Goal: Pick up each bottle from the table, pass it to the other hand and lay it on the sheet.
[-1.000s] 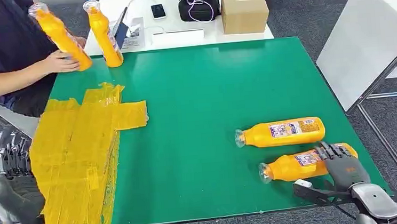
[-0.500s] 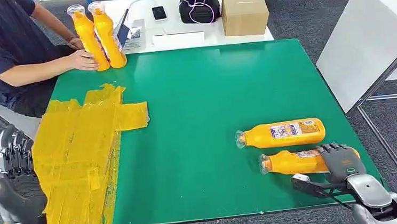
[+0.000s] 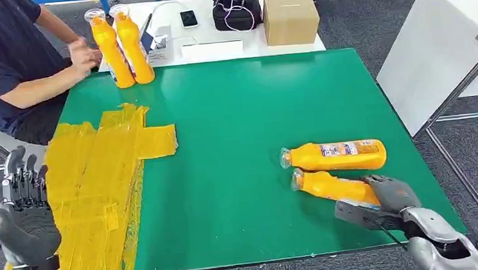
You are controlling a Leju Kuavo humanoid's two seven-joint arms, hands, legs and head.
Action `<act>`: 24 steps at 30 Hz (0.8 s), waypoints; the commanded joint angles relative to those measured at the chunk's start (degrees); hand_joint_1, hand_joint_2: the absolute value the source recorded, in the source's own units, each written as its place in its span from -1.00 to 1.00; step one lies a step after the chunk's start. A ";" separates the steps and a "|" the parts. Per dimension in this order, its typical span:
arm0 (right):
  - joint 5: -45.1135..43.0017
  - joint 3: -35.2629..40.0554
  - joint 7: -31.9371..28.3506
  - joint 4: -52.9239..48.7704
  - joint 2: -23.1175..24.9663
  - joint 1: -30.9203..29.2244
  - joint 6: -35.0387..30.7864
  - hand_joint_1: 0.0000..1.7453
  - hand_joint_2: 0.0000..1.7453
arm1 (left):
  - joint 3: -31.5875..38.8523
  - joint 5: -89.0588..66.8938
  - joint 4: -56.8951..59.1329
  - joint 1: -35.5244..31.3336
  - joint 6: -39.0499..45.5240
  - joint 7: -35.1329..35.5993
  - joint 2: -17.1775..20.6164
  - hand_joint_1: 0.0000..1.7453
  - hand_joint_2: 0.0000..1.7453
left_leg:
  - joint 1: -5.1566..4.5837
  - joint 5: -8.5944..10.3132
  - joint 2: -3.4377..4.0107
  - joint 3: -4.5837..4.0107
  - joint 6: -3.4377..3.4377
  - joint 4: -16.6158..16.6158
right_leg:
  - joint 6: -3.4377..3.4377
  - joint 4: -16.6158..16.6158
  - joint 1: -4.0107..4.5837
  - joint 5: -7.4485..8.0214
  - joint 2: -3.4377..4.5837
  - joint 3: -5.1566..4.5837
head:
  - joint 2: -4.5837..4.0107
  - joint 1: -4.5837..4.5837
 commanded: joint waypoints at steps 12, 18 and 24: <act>-47.29 -7.69 -12.77 -21.82 12.37 5.53 5.72 1.00 1.00 | -4.81 11.50 2.97 4.74 -5.17 -2.72 0.34 -1.00 -1.00 | 0.01 -0.04 0.14 -0.23 -0.14 -0.03 | -0.09 0.06 0.01 -0.07 0.10 0.31 | 0.00 0.09; -53.22 -2.74 -12.22 -18.98 17.17 -2.43 3.87 1.00 1.00 | -14.57 16.94 6.50 -1.08 -5.93 -2.25 5.14 -1.00 1.00 | 0.03 0.16 0.04 -0.71 -0.08 -0.03 | -0.04 0.08 0.03 0.06 0.04 -0.07 | 0.00 0.04; -55.33 1.17 -12.93 -14.55 21.51 -6.50 1.65 1.00 1.00 | -20.75 19.91 8.48 -4.28 -6.98 -1.10 6.31 -1.00 1.00 | 0.00 0.22 -0.02 -0.64 -0.05 -0.10 | -0.03 0.04 -0.01 0.05 0.02 0.00 | 0.00 0.00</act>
